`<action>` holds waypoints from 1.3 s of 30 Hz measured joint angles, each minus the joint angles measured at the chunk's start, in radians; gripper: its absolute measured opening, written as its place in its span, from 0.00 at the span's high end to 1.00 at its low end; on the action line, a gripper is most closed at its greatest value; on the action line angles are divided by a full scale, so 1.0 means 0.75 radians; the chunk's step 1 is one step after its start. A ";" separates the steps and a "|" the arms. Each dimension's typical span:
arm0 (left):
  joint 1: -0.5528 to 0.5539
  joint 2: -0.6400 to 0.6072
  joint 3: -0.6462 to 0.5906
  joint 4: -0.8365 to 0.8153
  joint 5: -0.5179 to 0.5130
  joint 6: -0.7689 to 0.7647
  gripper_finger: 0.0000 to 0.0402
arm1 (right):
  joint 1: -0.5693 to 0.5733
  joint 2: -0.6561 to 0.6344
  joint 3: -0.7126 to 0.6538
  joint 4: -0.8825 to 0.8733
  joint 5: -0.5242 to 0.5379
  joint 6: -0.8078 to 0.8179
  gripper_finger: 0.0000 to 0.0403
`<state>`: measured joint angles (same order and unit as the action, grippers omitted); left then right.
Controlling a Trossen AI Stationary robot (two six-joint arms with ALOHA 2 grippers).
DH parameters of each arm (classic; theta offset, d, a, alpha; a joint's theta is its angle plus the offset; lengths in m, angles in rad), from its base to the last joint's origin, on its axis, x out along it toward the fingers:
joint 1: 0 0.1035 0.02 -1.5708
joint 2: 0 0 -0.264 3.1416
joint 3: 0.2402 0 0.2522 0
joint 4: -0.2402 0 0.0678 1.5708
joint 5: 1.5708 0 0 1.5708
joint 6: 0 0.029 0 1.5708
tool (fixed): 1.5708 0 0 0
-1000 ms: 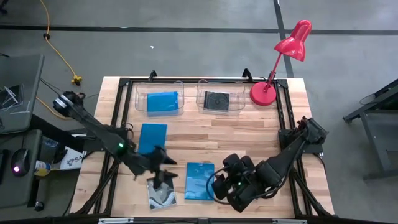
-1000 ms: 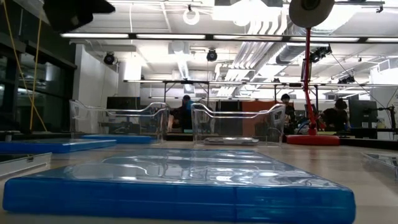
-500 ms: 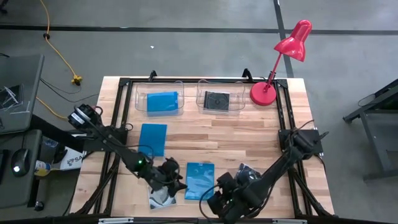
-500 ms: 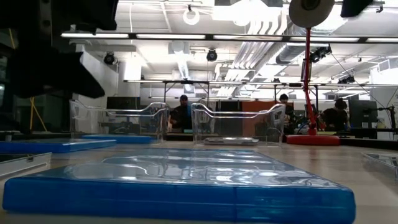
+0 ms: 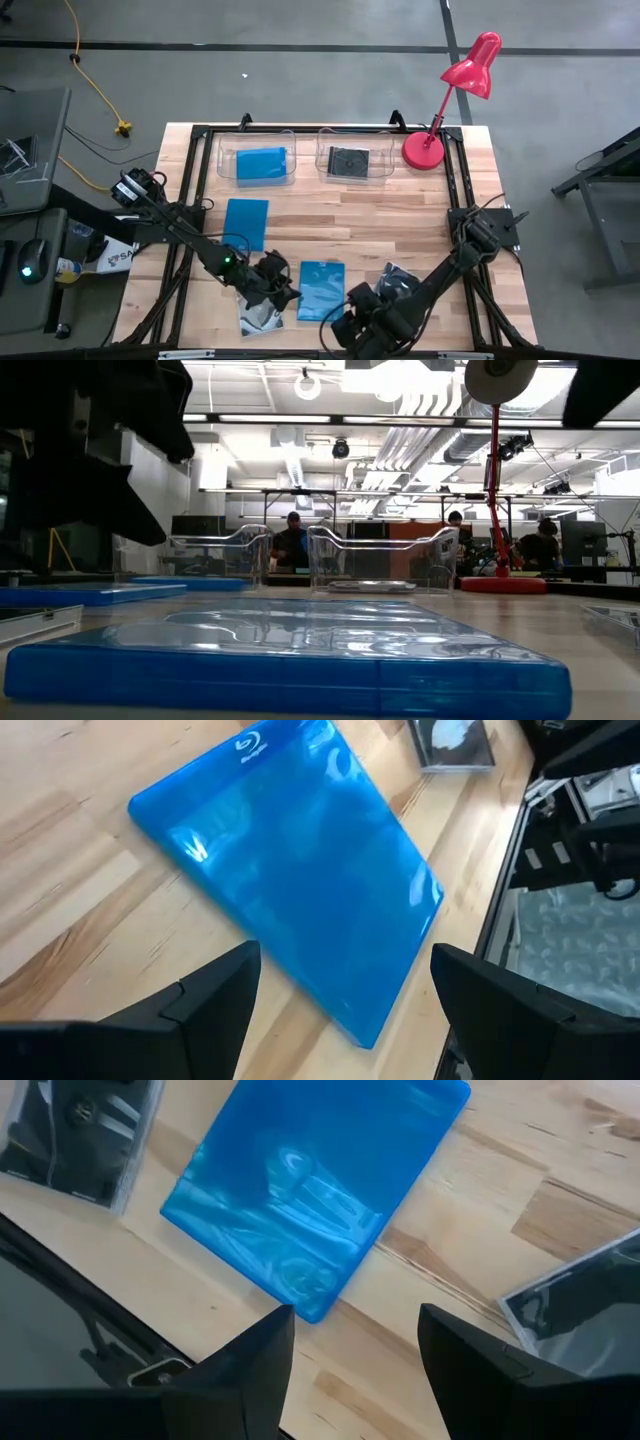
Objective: Pick & place jewel cases by type
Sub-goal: Put the bottom blue CD case into the left transparent bin
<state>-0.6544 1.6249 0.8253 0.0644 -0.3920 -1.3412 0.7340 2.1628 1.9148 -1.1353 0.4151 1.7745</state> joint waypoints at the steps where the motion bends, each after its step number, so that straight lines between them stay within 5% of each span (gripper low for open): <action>1: 0.000 0.000 0.000 -0.007 0.006 0.000 0.27 | -0.004 0.000 0.000 0.004 0.000 0.005 0.51; 27: 0.012 0.040 0.000 -0.012 0.071 0.158 0.27 | -0.126 0.144 0.001 0.144 -0.244 0.209 0.51; 39: 0.151 0.053 0.000 -0.006 0.094 0.173 0.27 | -0.126 0.158 0.001 0.146 -0.269 0.253 0.51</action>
<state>-0.5408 1.6643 0.8253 0.0599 -0.3214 -1.2118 0.6395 2.2810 1.9152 -1.0256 0.2136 1.9643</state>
